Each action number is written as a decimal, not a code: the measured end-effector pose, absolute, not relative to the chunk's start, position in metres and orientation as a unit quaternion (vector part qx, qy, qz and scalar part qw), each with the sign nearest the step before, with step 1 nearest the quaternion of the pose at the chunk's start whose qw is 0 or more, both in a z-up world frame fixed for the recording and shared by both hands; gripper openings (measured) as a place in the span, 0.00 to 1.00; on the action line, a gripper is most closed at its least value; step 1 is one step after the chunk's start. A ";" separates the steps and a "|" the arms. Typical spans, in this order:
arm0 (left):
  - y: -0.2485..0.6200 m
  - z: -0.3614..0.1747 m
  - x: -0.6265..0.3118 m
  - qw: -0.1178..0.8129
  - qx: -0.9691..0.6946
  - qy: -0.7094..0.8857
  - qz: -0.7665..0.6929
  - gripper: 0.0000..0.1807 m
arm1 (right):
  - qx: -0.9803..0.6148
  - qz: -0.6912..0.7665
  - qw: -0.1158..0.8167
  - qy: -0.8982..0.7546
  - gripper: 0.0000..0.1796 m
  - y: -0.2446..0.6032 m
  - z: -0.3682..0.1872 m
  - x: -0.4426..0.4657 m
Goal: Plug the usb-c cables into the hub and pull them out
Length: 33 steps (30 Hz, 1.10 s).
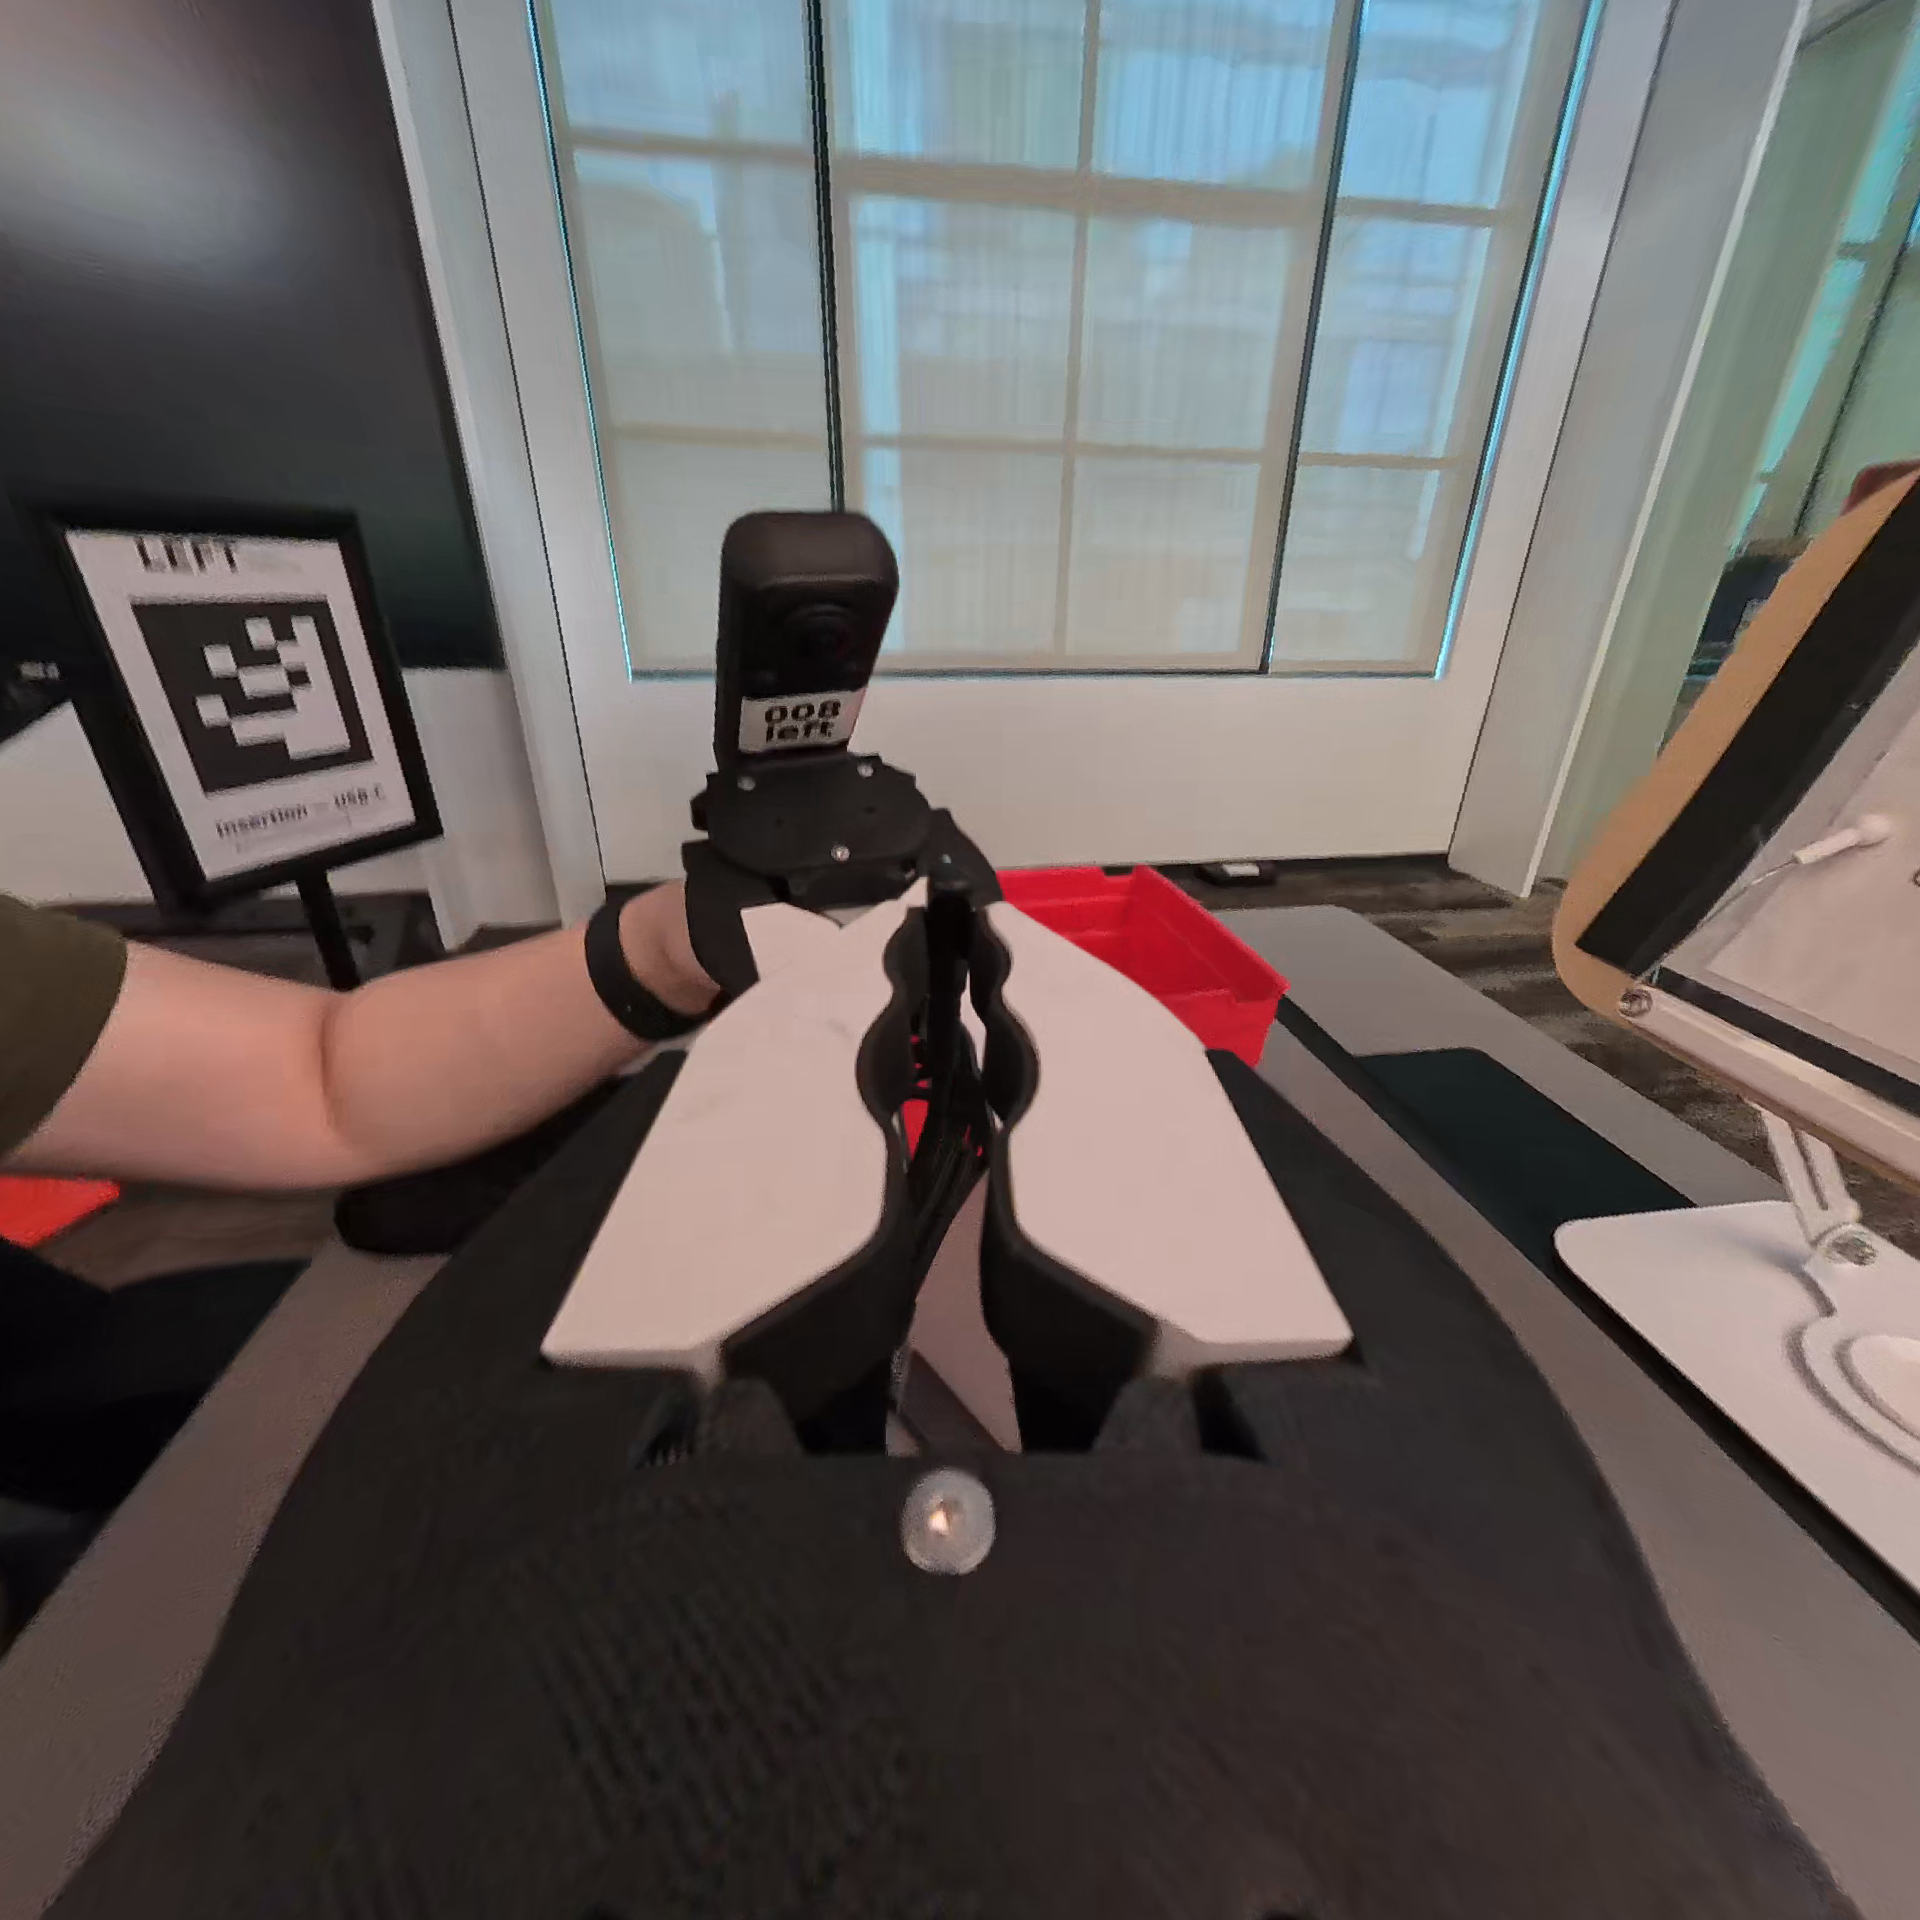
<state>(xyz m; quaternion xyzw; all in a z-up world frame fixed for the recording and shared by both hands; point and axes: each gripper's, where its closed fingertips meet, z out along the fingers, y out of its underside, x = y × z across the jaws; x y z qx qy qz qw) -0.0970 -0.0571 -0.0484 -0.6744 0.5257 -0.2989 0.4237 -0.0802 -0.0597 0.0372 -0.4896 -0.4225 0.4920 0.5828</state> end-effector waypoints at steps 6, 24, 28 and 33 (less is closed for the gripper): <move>-0.052 -0.054 -0.090 0.440 -0.678 0.528 -0.259 0.11 | -0.513 0.442 0.584 -0.448 0.04 -0.054 0.034 -0.074; -0.047 0.006 -0.141 0.469 -0.713 0.425 -0.303 0.38 | -0.509 0.339 0.559 -0.560 0.05 -0.066 0.018 -0.069; -0.045 -0.046 -0.156 0.356 -0.791 0.421 -0.266 0.36 | -0.521 0.302 0.583 -0.545 0.04 -0.056 0.027 -0.055; -0.049 -0.125 -0.138 0.220 -0.838 0.461 -0.193 0.36 | -0.548 0.235 0.625 -0.504 0.05 -0.035 0.040 -0.033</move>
